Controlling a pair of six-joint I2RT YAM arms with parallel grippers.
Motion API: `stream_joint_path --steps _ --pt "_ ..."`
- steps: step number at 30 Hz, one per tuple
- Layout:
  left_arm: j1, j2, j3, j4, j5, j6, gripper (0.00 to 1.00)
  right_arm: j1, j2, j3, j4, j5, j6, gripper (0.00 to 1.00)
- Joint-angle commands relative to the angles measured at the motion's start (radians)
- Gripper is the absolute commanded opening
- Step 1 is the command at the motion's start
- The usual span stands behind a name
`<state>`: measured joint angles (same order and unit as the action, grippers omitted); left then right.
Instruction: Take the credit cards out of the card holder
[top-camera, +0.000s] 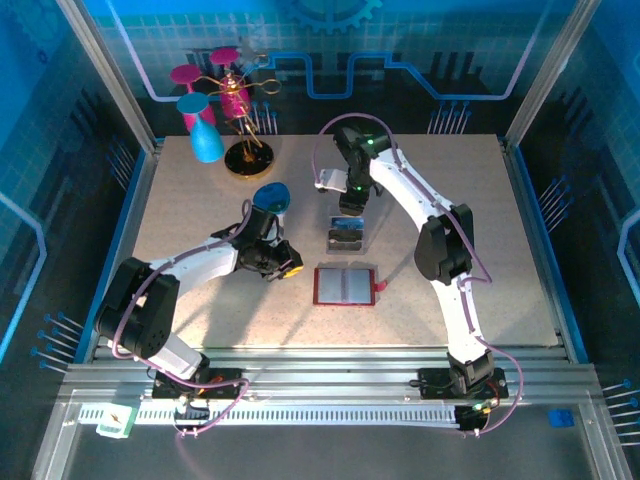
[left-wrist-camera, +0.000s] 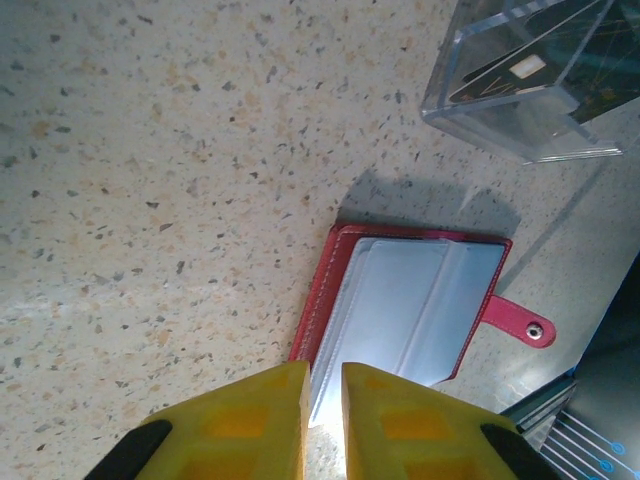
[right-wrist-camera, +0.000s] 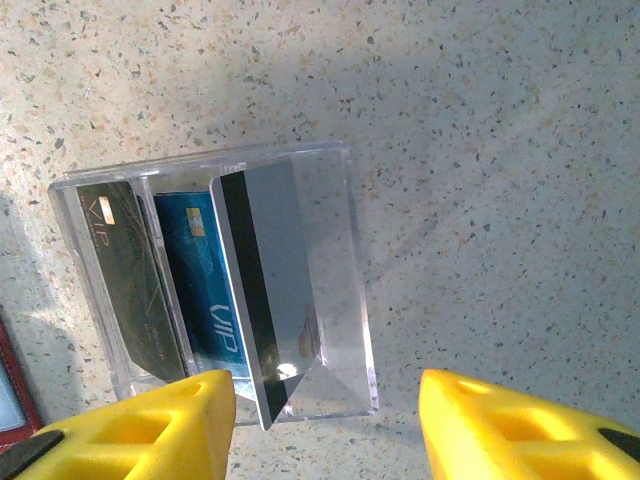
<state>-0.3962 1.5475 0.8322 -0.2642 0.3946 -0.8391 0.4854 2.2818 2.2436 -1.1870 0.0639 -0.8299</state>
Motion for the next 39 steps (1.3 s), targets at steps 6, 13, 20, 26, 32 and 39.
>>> stream_joint_path --steps 6,13,20,26,32,39 --pt "0.007 -0.012 -0.021 0.009 0.024 -0.014 0.17 0.007 0.059 0.017 -0.035 -0.072 0.015 0.53" --pt "0.007 -0.019 -0.034 0.013 0.022 -0.019 0.17 0.004 0.085 0.014 -0.003 -0.064 0.029 0.52" --pt "0.007 -0.001 -0.026 0.017 0.026 -0.017 0.17 0.002 0.083 0.011 0.031 -0.033 0.035 0.51" --pt "0.007 0.009 -0.013 0.012 0.029 -0.013 0.17 0.002 0.05 -0.011 0.106 0.005 0.051 0.5" --pt "0.008 0.012 -0.022 0.027 0.029 -0.022 0.17 0.005 -0.036 -0.093 0.259 0.051 0.069 0.5" --pt "0.008 0.01 -0.009 0.016 0.032 -0.014 0.17 0.01 -0.086 -0.144 0.308 0.034 0.09 0.5"
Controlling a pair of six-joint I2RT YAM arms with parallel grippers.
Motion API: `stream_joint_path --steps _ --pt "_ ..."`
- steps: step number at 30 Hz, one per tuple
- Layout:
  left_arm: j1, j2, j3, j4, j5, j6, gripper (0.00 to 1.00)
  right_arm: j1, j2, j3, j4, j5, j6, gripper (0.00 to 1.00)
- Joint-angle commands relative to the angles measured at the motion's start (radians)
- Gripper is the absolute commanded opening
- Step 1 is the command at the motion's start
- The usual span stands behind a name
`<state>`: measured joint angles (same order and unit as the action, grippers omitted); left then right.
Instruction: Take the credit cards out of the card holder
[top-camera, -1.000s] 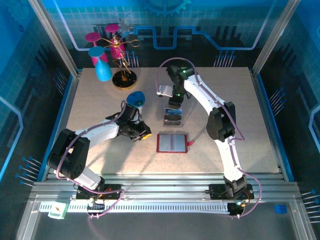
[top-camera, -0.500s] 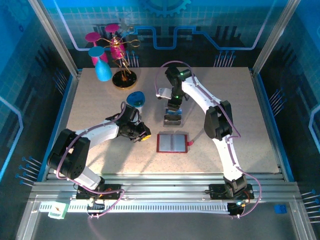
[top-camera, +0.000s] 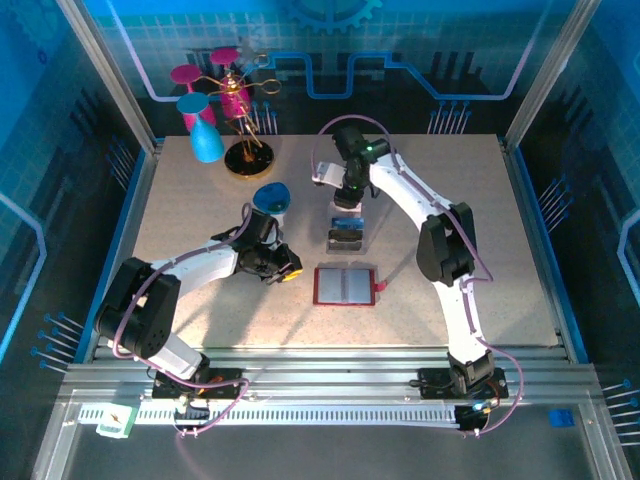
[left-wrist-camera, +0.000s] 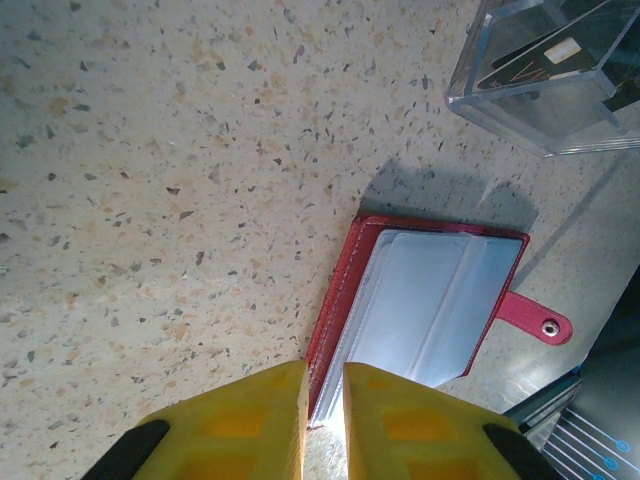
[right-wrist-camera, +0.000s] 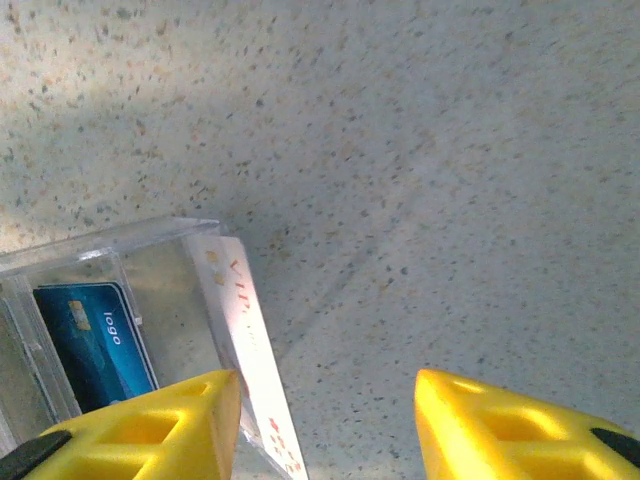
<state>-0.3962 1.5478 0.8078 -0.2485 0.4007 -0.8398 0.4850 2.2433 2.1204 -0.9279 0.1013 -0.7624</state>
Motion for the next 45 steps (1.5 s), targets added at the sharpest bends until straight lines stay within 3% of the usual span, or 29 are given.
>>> stream_joint_path --steps 1,11,29,45 --pt "0.007 0.01 0.015 -0.001 0.026 -0.013 0.17 0.009 -0.048 -0.031 0.06 0.007 0.024 0.5" --pt "0.007 -0.007 0.002 0.002 0.026 -0.018 0.18 0.0 0.008 -0.009 0.076 0.063 0.038 0.51" --pt "0.007 -0.004 -0.003 0.019 0.028 -0.036 0.18 -0.011 0.077 0.053 -0.058 -0.023 0.002 0.51" --pt "-0.014 0.03 0.02 0.033 0.057 -0.019 0.19 -0.009 -0.075 -0.017 -0.017 -0.032 0.1 0.51"
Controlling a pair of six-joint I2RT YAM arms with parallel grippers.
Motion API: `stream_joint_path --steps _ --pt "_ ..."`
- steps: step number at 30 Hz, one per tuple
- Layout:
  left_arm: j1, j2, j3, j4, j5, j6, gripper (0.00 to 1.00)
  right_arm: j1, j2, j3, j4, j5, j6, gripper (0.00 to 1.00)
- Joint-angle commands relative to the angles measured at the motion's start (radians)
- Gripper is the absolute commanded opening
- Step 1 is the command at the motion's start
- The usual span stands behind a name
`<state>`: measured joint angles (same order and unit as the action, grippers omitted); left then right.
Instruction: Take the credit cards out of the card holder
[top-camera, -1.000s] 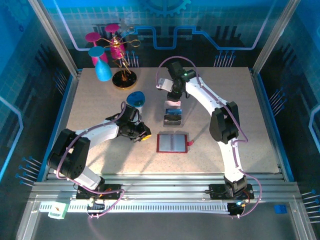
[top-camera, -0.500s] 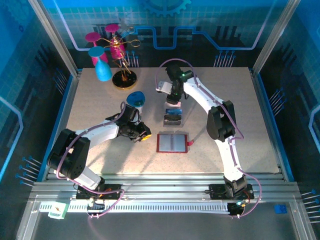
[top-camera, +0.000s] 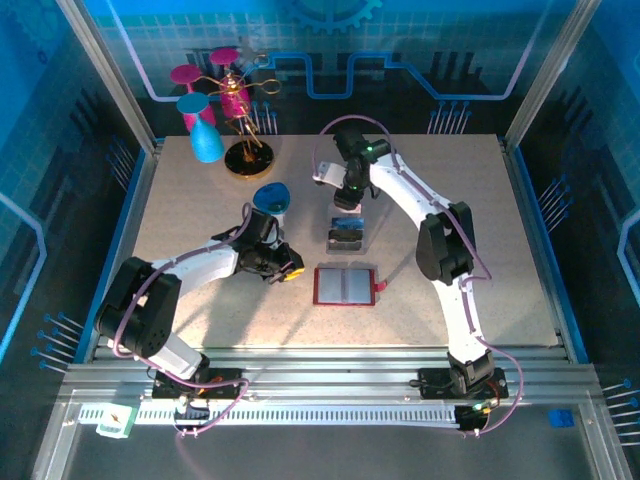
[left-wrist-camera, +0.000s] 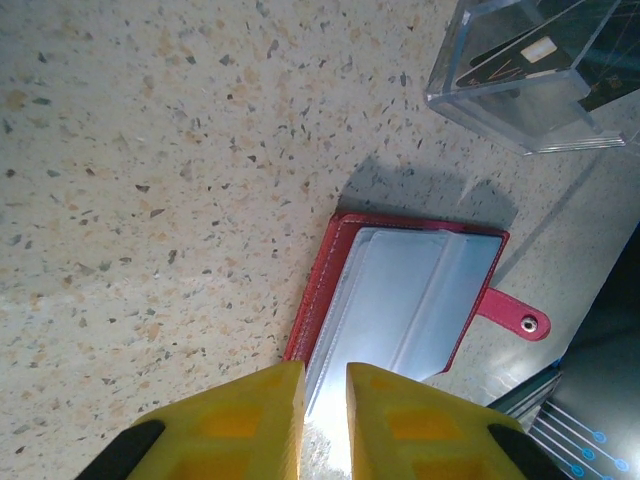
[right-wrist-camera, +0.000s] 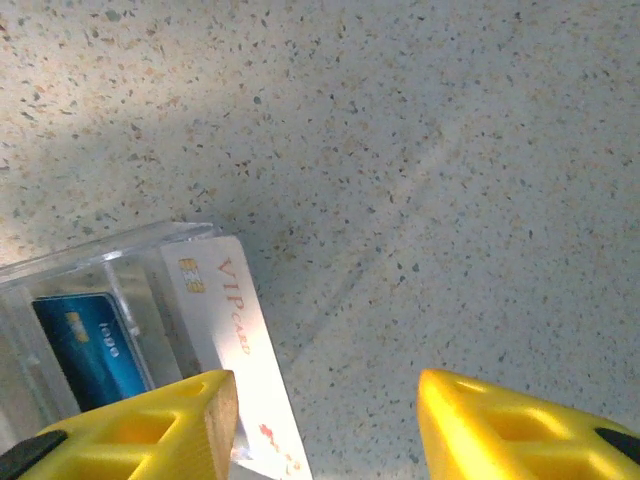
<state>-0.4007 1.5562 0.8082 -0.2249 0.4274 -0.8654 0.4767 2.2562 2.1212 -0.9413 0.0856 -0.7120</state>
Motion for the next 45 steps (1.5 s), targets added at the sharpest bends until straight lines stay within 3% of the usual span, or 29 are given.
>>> stream_joint_path --steps 1,7,24,33,39,45 --pt "-0.015 0.027 0.022 0.012 0.032 0.006 0.19 -0.001 -0.102 -0.03 -0.002 -0.018 0.063 0.51" --pt "-0.044 0.068 0.048 0.028 0.044 0.002 0.18 0.003 -0.219 -0.156 0.042 -0.048 0.191 0.5" --pt "-0.11 0.162 0.106 0.035 0.06 0.005 0.16 0.03 -0.587 -0.709 0.281 -0.315 0.876 0.4" --pt "-0.118 0.187 0.115 0.005 0.045 0.013 0.14 0.046 -0.631 -0.951 0.415 -0.483 1.214 0.33" --pt "-0.124 0.2 0.105 0.007 0.042 0.008 0.11 0.053 -0.617 -1.066 0.505 -0.549 1.365 0.3" --pt "-0.132 0.213 0.105 0.001 0.046 0.011 0.09 0.06 -0.541 -1.113 0.599 -0.668 1.413 0.28"
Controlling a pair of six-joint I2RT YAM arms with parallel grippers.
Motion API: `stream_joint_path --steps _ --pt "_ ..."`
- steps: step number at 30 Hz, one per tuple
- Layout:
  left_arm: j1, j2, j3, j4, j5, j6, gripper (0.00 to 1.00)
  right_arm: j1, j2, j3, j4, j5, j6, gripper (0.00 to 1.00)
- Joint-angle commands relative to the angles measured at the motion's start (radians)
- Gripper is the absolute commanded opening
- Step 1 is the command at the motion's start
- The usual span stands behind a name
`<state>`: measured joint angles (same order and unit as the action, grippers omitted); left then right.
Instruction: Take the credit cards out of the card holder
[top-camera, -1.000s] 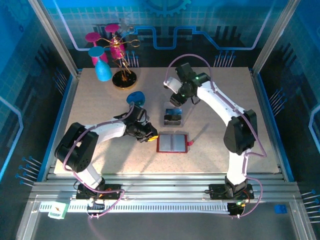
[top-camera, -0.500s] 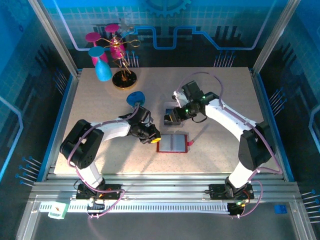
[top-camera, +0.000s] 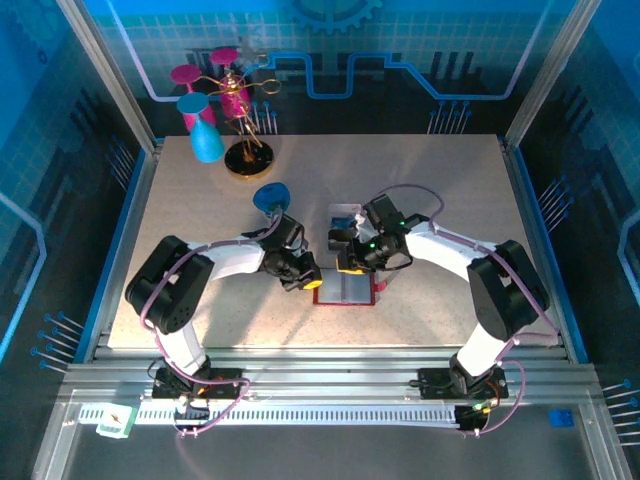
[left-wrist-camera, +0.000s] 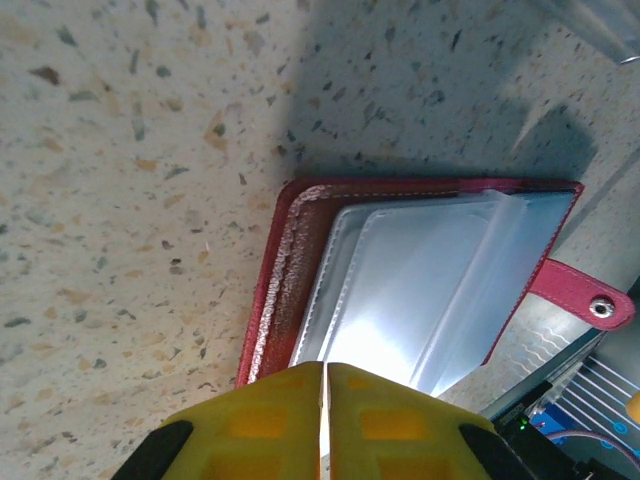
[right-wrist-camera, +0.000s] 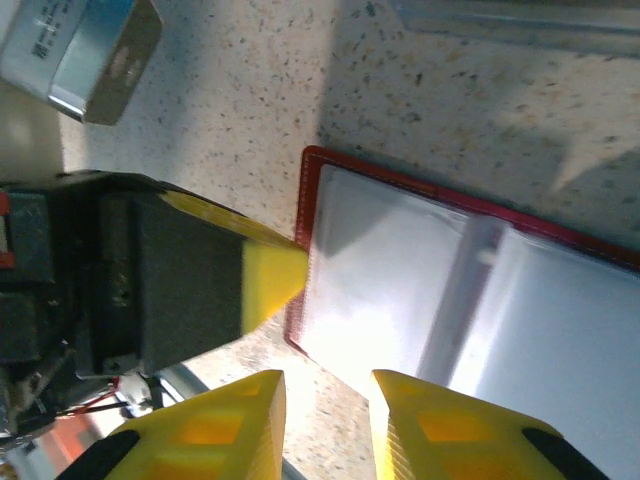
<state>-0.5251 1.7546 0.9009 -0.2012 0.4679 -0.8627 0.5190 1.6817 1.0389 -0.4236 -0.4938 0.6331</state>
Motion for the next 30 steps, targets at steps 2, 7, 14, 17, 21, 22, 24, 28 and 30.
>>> stream_joint_path --steps 2,7,14,17,21,22,24,28,30 --pt "-0.008 0.015 0.008 -0.025 0.003 0.009 0.09 0.019 0.058 -0.032 0.095 -0.106 0.075 0.28" --pt "-0.008 0.015 -0.003 -0.026 -0.003 0.007 0.07 0.03 0.118 -0.027 0.103 -0.122 0.078 0.29" --pt "-0.008 0.009 -0.01 -0.031 -0.002 0.008 0.06 0.05 0.158 -0.033 0.108 -0.127 0.076 0.28" --pt "-0.009 0.011 -0.009 -0.036 -0.004 0.01 0.06 0.053 0.17 -0.035 0.106 -0.122 0.072 0.28" --pt "-0.009 0.011 -0.003 -0.065 -0.018 0.021 0.06 0.062 0.188 -0.026 0.069 -0.102 0.055 0.28" --pt "-0.009 0.012 -0.002 -0.069 -0.02 0.022 0.06 0.062 0.19 -0.023 0.056 -0.09 0.05 0.28" --pt "-0.008 0.017 -0.005 -0.07 -0.02 0.022 0.06 0.065 0.191 -0.016 0.021 -0.062 0.034 0.28" --pt "-0.009 0.035 -0.01 -0.074 -0.027 0.026 0.06 0.065 0.181 -0.006 -0.042 -0.011 0.009 0.28" --pt "-0.008 0.048 -0.01 -0.078 -0.028 0.029 0.06 0.065 0.166 -0.007 -0.056 -0.002 0.004 0.28"
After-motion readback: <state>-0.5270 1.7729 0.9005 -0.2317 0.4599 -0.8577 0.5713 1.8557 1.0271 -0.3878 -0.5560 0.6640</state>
